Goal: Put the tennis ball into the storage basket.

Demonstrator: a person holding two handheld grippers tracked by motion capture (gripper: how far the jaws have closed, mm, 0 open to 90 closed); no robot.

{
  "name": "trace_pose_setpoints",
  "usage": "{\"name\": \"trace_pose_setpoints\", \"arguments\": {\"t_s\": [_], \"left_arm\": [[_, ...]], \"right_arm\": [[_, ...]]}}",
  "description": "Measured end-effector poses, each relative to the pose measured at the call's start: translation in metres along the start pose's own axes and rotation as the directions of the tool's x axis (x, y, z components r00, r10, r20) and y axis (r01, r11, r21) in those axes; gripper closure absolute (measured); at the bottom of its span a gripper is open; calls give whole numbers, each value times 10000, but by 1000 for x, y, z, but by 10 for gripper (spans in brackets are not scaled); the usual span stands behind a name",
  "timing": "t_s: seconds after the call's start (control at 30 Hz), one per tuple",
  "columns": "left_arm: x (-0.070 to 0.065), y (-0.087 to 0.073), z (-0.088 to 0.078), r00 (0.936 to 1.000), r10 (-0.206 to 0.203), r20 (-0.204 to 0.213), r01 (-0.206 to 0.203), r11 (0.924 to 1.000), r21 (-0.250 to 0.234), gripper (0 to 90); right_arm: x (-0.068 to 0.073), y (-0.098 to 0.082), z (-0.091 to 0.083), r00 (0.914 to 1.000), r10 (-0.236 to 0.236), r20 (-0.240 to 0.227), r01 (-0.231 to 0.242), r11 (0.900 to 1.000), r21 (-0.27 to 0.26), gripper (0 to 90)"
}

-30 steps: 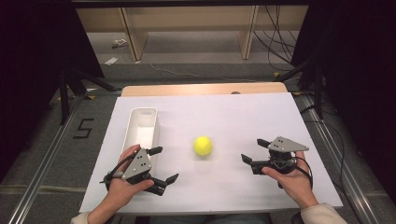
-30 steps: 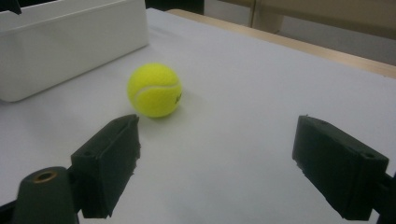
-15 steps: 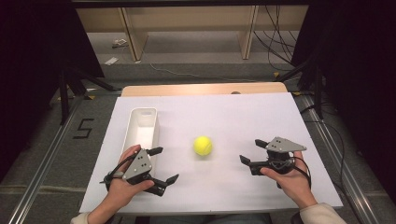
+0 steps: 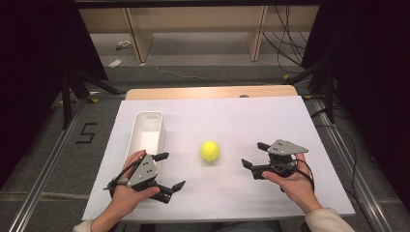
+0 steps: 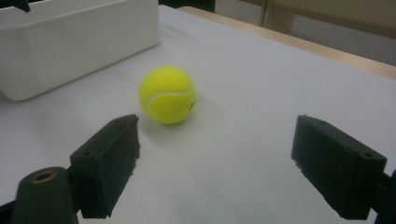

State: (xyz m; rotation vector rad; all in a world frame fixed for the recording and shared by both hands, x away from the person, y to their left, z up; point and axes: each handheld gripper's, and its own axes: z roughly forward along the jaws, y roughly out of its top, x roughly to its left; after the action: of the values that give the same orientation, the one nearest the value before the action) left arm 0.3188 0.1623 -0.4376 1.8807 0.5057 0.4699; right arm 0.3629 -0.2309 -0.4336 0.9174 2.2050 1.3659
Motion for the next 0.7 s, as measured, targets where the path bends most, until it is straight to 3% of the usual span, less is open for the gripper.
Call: {"name": "trace_pose_setpoints", "arguments": {"t_s": [0.7], "left_arm": [[-1, 0, 1, 10000, 44, 58, -44, 10000, 0, 0]], "right_arm": [[11, 12, 35, 9992, -146, -381, 152, 9998, 162, 159]]}}
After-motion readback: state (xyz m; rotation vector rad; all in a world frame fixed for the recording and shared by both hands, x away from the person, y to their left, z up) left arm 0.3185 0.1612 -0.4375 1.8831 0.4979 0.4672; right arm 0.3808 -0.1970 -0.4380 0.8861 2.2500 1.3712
